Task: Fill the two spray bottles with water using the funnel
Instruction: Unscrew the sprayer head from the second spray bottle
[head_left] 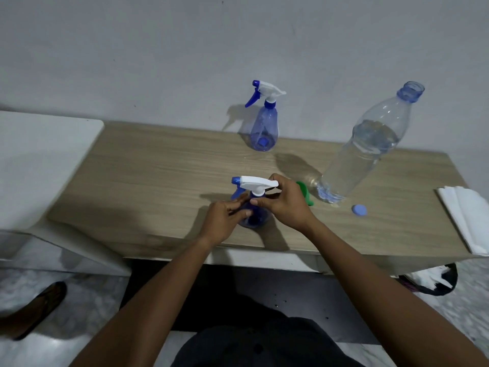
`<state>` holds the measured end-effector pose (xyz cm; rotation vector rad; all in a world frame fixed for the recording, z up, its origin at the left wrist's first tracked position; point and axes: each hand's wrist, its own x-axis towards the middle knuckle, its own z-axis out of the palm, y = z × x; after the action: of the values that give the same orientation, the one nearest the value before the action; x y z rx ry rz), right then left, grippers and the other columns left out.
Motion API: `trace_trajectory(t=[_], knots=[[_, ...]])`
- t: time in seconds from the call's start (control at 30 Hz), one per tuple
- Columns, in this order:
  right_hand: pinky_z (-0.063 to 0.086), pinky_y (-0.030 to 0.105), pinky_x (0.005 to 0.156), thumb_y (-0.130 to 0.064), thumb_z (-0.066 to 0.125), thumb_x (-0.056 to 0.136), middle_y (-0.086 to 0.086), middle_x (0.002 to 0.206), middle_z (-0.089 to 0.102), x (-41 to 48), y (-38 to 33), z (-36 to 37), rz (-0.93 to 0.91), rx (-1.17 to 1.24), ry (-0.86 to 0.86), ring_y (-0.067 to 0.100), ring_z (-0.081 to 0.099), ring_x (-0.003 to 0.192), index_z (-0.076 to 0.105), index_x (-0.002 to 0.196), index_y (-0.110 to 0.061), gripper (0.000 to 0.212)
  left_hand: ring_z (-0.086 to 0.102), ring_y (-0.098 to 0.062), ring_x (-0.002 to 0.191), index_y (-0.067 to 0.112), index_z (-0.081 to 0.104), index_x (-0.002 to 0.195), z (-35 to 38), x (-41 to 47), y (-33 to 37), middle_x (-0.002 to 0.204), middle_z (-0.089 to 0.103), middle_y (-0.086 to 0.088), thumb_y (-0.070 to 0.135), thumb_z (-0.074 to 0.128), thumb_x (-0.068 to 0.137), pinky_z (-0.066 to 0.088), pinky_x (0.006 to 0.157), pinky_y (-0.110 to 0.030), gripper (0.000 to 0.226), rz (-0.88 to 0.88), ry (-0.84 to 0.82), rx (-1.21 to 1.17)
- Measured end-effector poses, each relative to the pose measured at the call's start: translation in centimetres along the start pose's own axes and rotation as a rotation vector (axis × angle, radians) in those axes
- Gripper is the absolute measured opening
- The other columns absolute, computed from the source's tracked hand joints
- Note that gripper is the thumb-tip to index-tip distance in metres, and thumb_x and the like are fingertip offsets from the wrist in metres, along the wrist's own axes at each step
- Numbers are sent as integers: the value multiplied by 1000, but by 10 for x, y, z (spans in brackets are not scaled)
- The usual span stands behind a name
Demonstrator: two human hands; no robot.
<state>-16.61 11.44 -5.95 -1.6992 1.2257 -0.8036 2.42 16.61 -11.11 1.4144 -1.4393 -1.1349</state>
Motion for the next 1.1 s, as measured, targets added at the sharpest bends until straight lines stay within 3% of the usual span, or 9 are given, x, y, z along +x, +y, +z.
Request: trace_trajectory(t=[0.13,0.27,0.37,0.5,0.6,0.73,0.9,1.0,1.1], knots=[[62,42,82,-4,85,78,17,94,72,0,-4,-11,-38,24,-101,25,73,91,69,97,1,25,55,-3,130,11,66,130,-3,0,5,138,62,3,13,72,90,44,110,-22,41,-28,-48,1],[60,31,86,-2,82,81,10,107,73,-5,-9,-16,-83,25,-155,18,70,102,70,114,-4,35,59,-5,124,18,64,133,-6,3,7,132,66,4,17,72,90,46,104,-16,44,-45,-59,76],[59,26,82,-11,91,72,0,106,72,-3,-17,-19,-87,-49,-168,12,68,98,67,114,-15,48,58,-10,127,13,63,135,-7,3,8,134,66,-2,11,69,93,43,92,-1,42,-48,-103,86],[48,22,69,-35,93,67,-8,89,72,0,-26,-16,-139,-306,-119,9,64,83,67,97,-24,42,55,-8,129,13,63,135,-6,3,12,137,63,1,10,68,93,39,90,2,42,-25,-128,90],[46,25,68,-34,89,74,-7,86,72,-1,-26,-14,-166,-342,-132,10,64,80,73,94,-22,29,56,-6,127,13,63,135,-6,2,11,135,64,1,9,68,93,40,95,-1,42,2,-127,82],[42,19,67,-26,87,78,-2,87,69,-4,-21,-15,-149,-303,-135,12,62,78,77,97,-22,21,56,-9,129,7,63,133,-5,2,11,138,62,-1,5,66,94,43,101,-8,40,4,-132,42],[45,25,76,-16,80,86,3,94,67,-5,-16,-22,-166,-305,-194,18,63,86,76,105,-19,20,56,-9,130,10,68,128,-7,5,7,139,61,5,13,70,93,44,112,-32,36,-20,-128,48],[52,31,83,-11,76,87,0,97,67,-7,-17,-23,-149,-293,-227,20,65,92,74,107,-20,22,58,-9,128,12,68,129,-8,4,9,137,64,5,12,70,93,44,112,-33,36,-24,-122,55],[53,34,82,-21,81,84,0,96,72,-8,-24,-22,-130,-302,-207,17,67,90,74,104,-20,21,60,-5,124,14,69,128,-8,2,11,131,68,6,10,68,93,47,106,-25,35,-42,-134,71]])
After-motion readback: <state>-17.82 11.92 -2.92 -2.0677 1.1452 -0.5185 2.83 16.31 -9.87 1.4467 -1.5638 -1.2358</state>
